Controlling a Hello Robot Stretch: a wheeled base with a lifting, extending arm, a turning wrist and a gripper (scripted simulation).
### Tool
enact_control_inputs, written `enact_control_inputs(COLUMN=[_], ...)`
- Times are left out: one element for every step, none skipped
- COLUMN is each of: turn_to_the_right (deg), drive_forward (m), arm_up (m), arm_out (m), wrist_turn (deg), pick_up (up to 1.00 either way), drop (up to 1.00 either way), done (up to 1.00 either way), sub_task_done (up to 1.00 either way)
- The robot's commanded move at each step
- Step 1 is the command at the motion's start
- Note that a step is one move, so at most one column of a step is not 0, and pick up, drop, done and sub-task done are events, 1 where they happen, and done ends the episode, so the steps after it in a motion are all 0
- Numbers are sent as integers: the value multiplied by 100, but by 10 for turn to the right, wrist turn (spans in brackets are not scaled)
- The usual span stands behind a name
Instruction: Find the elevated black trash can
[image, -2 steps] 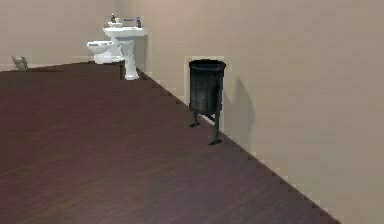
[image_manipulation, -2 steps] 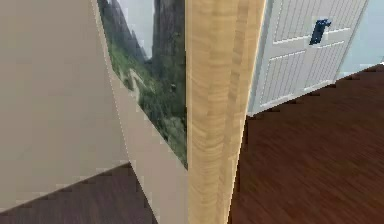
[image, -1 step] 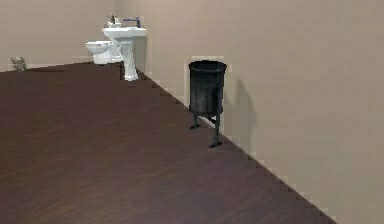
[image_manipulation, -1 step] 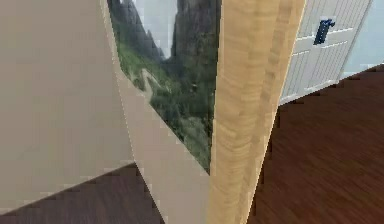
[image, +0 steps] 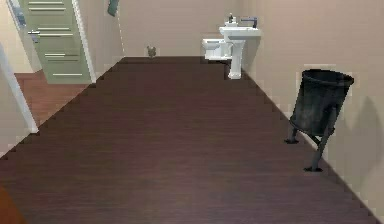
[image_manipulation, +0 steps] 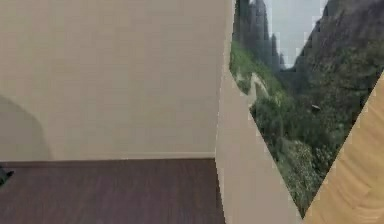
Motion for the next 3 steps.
enact_control_inputs(turn_to_the_right=[0, 450, 0], drive_forward=[30, 0, 85], arm_up=[0, 0, 0], arm_out=[0, 0, 0], wrist_turn=[0, 0, 0], pick_up=[0, 0, 0], drop=[0, 0, 0], done=[0, 0, 0], sub_task_done=[0, 0, 0])
